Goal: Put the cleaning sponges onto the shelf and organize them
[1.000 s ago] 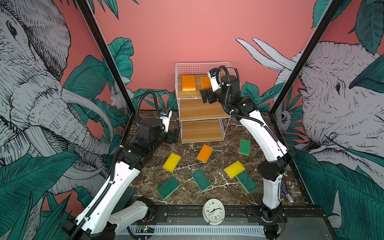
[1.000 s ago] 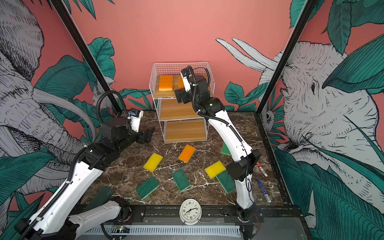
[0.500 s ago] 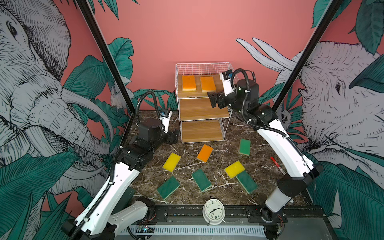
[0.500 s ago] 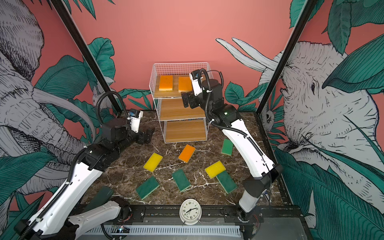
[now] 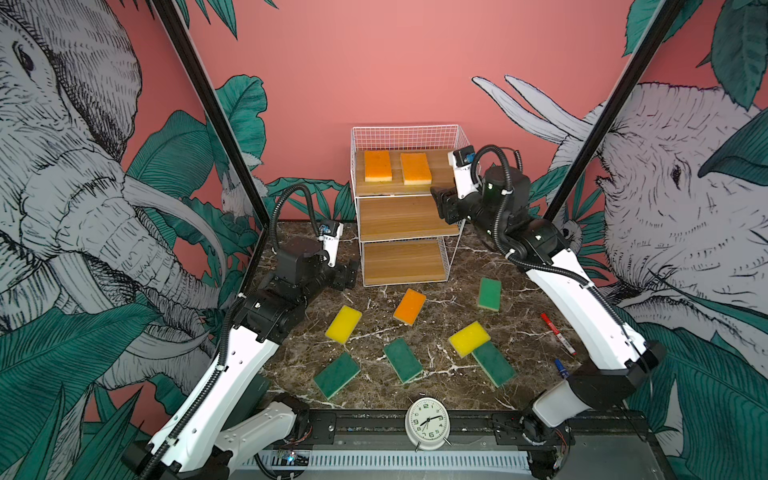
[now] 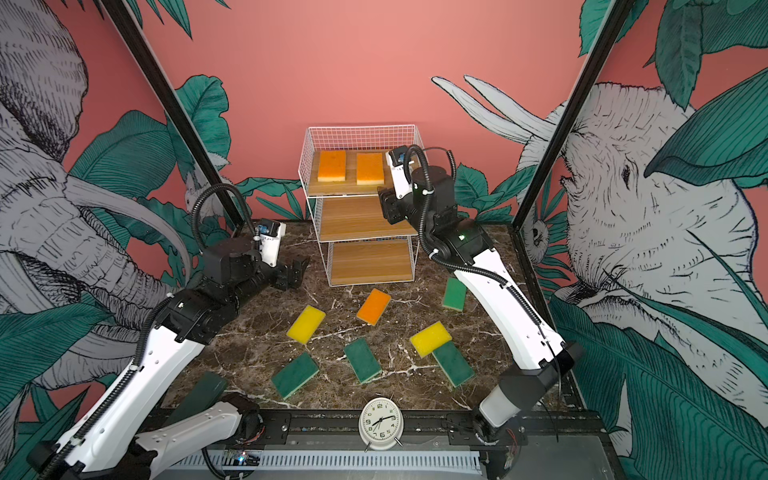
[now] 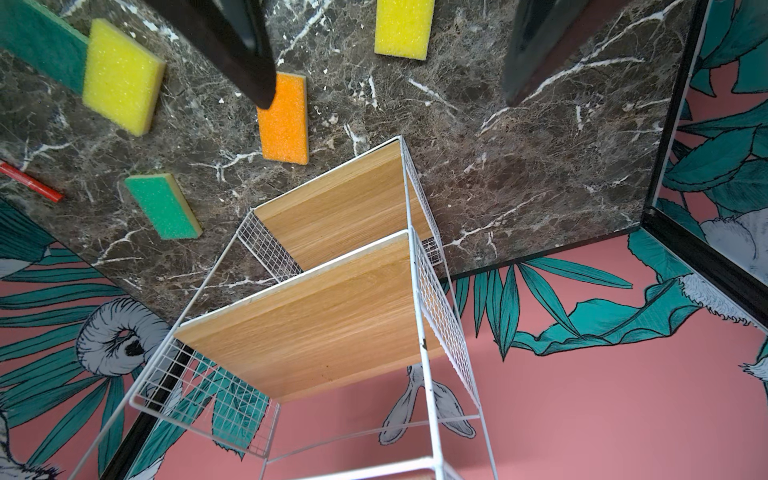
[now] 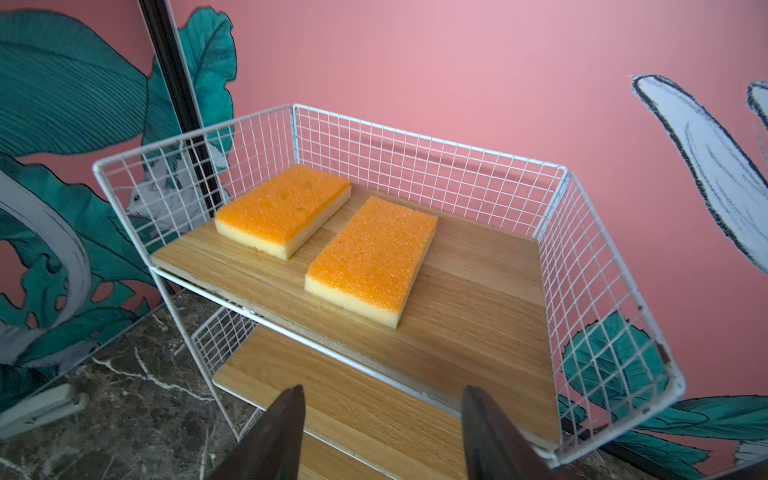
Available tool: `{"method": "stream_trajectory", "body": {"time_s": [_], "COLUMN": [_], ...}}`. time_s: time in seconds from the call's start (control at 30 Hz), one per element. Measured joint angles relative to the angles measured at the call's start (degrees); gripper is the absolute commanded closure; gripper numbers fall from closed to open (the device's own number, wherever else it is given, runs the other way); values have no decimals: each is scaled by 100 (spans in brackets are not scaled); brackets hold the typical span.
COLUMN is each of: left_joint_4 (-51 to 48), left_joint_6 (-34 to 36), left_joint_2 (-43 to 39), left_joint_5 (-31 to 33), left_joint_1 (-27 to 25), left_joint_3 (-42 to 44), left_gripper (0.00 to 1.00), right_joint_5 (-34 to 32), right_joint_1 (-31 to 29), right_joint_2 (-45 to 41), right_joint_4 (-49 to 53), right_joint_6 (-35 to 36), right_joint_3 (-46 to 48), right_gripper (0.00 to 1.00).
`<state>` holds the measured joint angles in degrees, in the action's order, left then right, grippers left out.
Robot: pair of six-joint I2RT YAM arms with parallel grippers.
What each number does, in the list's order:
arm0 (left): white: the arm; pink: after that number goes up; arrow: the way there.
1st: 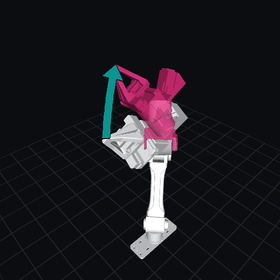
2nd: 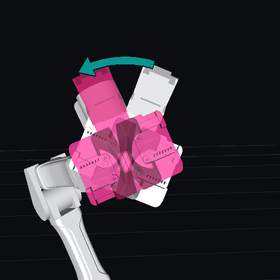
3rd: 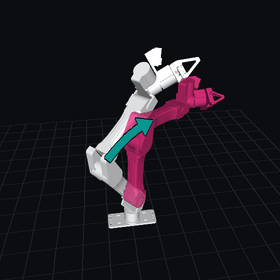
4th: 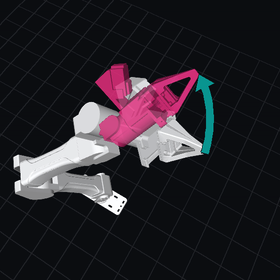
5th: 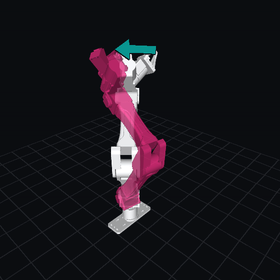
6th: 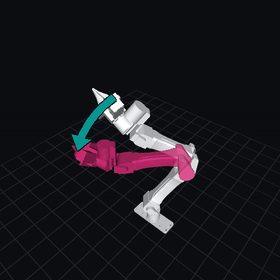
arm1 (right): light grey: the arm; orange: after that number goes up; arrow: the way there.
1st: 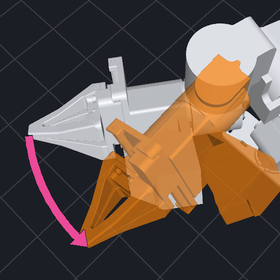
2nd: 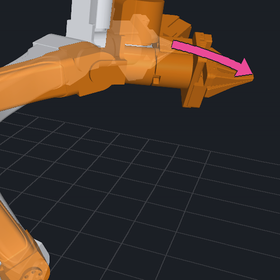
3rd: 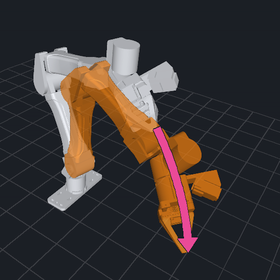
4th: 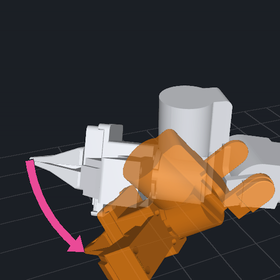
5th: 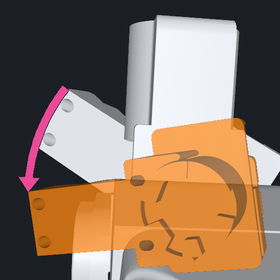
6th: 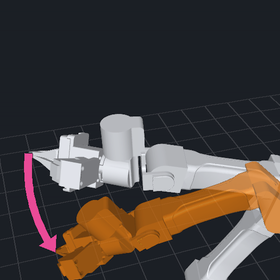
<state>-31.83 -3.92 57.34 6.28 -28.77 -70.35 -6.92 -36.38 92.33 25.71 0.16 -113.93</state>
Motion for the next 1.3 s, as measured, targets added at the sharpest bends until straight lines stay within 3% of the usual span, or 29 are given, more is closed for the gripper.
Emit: {"method": "stream_trajectory", "body": {"time_s": [0.27,0.77,1.3], "left_joint_4": [7,133,203], "left_joint_6": [2,13,13], "left_joint_2": [48,63,94], "left_joint_5": [26,61,63], "left_joint_1": [0,0,0], "left_joint_3": [0,103,103], "left_gripper": [14,14,14], "right_joint_5": [9,-101,-225], "right_joint_1": [0,0,0], "right_joint_2": [839,1307,1416], "right_joint_4": [133,372,494], "right_joint_6": [157,212,334], "right_joint_3": [-730,-1515,-1499], "right_gripper": [60,61,60]}}
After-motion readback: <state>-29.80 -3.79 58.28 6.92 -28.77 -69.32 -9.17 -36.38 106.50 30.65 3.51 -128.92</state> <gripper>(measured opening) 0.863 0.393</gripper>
